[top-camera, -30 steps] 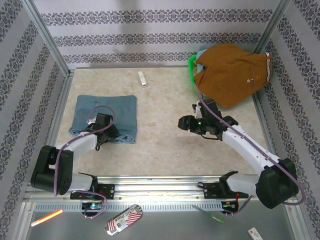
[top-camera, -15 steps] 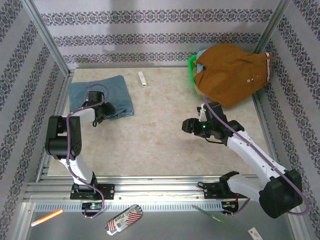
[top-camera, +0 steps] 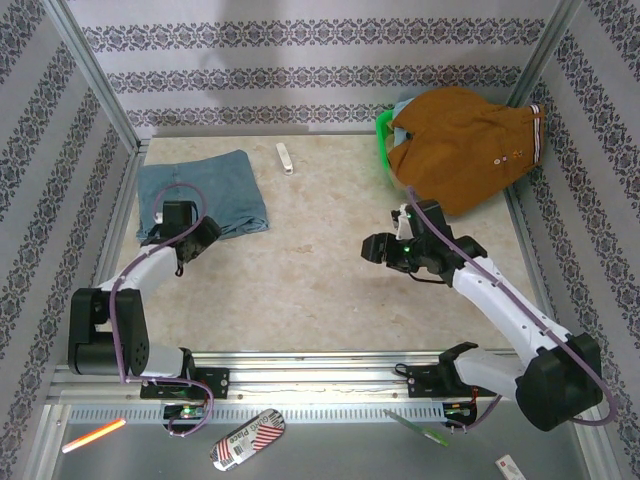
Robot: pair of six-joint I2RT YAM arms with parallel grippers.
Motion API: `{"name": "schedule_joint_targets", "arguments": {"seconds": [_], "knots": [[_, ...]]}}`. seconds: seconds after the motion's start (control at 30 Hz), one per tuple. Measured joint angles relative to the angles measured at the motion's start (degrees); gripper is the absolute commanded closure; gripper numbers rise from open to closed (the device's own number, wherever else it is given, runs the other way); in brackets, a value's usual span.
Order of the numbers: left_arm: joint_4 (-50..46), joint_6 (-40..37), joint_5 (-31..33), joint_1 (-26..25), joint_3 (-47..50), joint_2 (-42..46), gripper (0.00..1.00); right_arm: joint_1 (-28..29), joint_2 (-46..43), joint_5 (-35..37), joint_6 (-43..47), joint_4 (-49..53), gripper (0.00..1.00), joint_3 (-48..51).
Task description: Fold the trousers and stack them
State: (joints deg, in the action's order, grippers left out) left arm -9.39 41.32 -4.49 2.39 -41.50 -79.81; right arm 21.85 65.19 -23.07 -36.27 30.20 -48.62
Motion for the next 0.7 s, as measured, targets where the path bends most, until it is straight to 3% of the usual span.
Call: {"name": "schedule_joint_targets", "arguments": {"seconds": [0.3,0.7], "knots": [[4.2,4.2,-1.1,3.8,-0.4,-10.0,0.30,-0.3,0.4,-0.6,0.3,-0.4,0.40,-1.9],[0.3,2.6,1.2,7.8,-15.7,-20.0,0.32,-4.2,1.1,-1.5,1.8,-1.3,0.39,-0.6]]}}
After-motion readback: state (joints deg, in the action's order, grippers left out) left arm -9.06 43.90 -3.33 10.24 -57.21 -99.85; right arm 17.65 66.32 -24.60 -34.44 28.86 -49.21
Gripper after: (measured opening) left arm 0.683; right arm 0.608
